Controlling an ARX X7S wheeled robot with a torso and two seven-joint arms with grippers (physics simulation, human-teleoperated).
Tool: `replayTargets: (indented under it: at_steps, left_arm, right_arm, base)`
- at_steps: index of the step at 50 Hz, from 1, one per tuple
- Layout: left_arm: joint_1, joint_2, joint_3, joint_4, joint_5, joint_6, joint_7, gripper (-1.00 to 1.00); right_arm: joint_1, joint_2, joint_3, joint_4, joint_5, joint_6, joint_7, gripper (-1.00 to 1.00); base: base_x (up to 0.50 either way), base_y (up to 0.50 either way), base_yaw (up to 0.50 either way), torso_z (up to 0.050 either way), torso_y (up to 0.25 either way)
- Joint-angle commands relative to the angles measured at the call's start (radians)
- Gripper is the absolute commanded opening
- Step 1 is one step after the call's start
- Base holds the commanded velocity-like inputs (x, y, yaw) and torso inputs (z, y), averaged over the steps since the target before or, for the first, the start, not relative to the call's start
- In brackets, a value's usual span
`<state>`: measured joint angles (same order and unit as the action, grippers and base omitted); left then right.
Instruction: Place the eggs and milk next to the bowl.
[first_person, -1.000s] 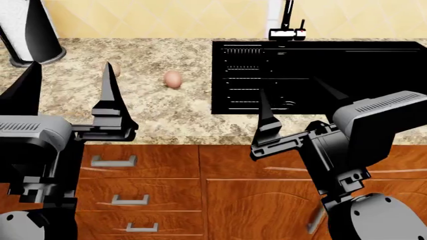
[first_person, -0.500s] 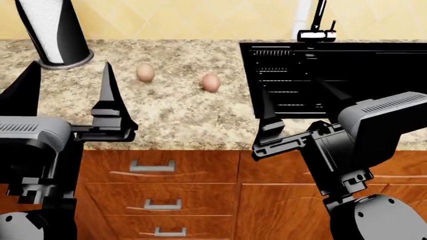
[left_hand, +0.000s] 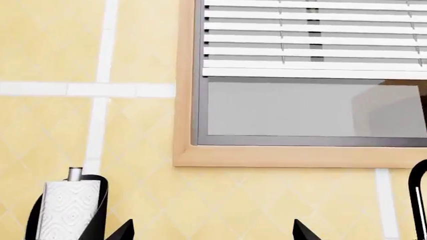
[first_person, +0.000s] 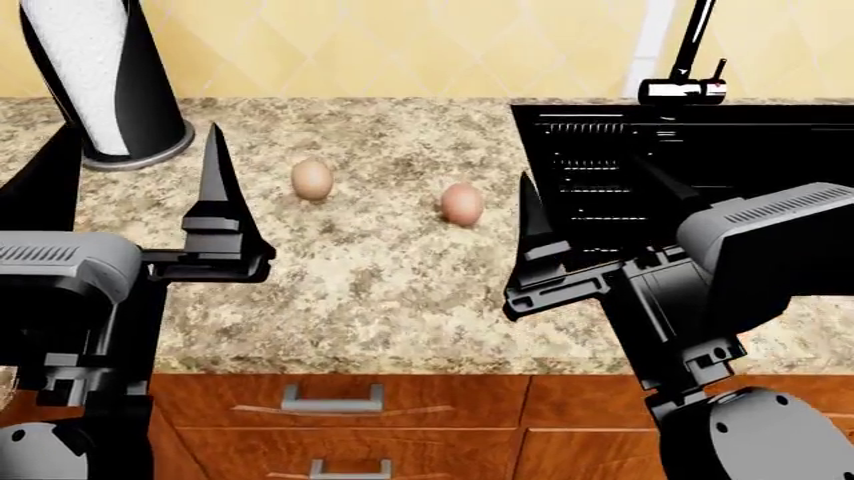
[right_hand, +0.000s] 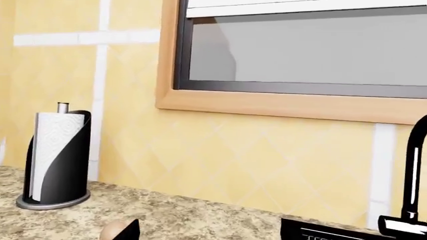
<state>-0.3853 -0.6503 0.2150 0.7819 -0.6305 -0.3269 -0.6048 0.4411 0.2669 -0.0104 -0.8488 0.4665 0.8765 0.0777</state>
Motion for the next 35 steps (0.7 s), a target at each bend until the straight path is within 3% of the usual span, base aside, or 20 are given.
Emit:
replayTargets:
  at_steps: [1, 7, 15, 25, 35]
  left_arm:
    - [0.0, -0.002, 0.001, 0.001, -0.001, 0.001, -0.002, 1.0]
    - [-0.007, 0.003, 0.011, -0.002, 0.002, -0.003, -0.002, 1.0]
    - [-0.076, 0.036, 0.049, -0.065, 0.005, -0.03, 0.013, 1.0]
    - [-0.119, 0.025, 0.037, -0.06, -0.024, -0.067, -0.001, 1.0]
    - [-0.301, 0.036, 0.059, -0.136, -0.068, -0.195, -0.011, 1.0]
  right_arm:
    - [0.001, 0.007, -0.006, 0.001, 0.003, -0.003, 0.006, 1.0]
    - [0.007, -0.004, 0.018, 0.008, 0.033, 0.012, 0.01, 1.0]
    - [0.138, 0.008, 0.005, 0.027, 0.072, 0.15, 0.043, 1.0]
    - [0.228, 0.003, 0.024, 0.037, 0.118, 0.261, 0.073, 1.0]
    - [0.519, 0.01, -0.011, 0.246, 0.154, 0.467, 0.077, 1.0]
  base:
    - [0.5, 0.09, 0.0, 0.0, 0.0]
    - [0.46, 0.12, 0.0, 0.0, 0.0]
    - [0.0, 0.0, 0.0, 0.0, 0.0]
    - [0.33, 0.0, 0.0, 0.0, 0.001]
    - [0.0, 0.0, 0.0, 0.0, 0.0]
